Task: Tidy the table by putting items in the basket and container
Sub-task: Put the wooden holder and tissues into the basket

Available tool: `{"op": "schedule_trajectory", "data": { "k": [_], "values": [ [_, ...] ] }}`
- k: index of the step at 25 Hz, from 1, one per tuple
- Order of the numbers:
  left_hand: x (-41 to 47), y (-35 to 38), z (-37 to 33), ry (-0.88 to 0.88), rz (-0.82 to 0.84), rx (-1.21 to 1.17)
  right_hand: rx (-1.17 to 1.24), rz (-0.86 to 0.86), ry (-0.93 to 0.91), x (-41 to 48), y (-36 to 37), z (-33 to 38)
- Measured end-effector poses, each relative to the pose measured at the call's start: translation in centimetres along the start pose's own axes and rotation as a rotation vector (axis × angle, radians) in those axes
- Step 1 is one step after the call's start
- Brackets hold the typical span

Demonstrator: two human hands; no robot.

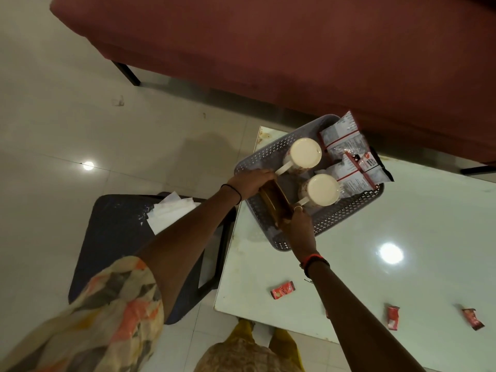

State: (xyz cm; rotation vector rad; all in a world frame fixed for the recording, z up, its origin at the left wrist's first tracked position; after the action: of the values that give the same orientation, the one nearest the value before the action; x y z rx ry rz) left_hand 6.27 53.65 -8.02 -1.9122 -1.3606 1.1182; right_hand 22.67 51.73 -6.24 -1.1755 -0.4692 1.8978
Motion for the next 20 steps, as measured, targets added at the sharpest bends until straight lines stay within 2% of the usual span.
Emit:
{"op": "schedule_trajectory", "data": {
  "k": [3, 5, 8, 10, 13, 15, 17, 20],
  "values": [
    [-0.7, -0.2, 0.0, -0.007, -0.029, 0.005, 0.004, 0.014, 0.003, 0.2, 0.1, -0.2],
    [-1.9, -0.9, 0.1, -0.059, -0.109, -0.061, 0.003, -0.016, -0.004, -0.1, -0.2, 0.2],
    [-5.5, -3.2, 0.2, -0.177, -0.463, -0.121, -0.146, -0.227, -0.121, -1.2, -1.3, 1.9],
    [-9.7, -4.1, 1.0, -0.305, -0.705, -0.098, -0.111, -0.29, -0.249, -2.1, -0.9, 4.2],
    [-16.5, -2.9, 3.7, -0.591, -0.929, -0.196, -0.026, -0.056, -0.354, -2.8, 3.1, 7.8],
    [-20.2, -1.0, 5.9, -0.823, -0.925, -0.262, -0.009, 0.107, -0.386, -3.0, 6.8, 9.7],
    [-22.6, 1.3, 7.8, -1.021, -0.82, -0.354, 0.004, 0.209, -0.365, -2.8, 9.9, 11.2],
    [-24.4, 3.4, 9.9, -1.098, -0.676, -0.473, -0.029, 0.307, -0.297, -2.1, 13.3, 12.6]
  ]
}}
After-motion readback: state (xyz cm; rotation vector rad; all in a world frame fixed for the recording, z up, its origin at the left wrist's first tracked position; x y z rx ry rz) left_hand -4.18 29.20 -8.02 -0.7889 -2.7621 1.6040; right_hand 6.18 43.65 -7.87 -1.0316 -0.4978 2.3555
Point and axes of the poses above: each hand's wrist, its own x-axis towards the middle knuckle, its own y-axis out of the palm, z = x × y, the point moved 5 cm from there along x, towards the middle knuckle, and after that the axes turned 4 degrees about -z, right-handed, at the moved point
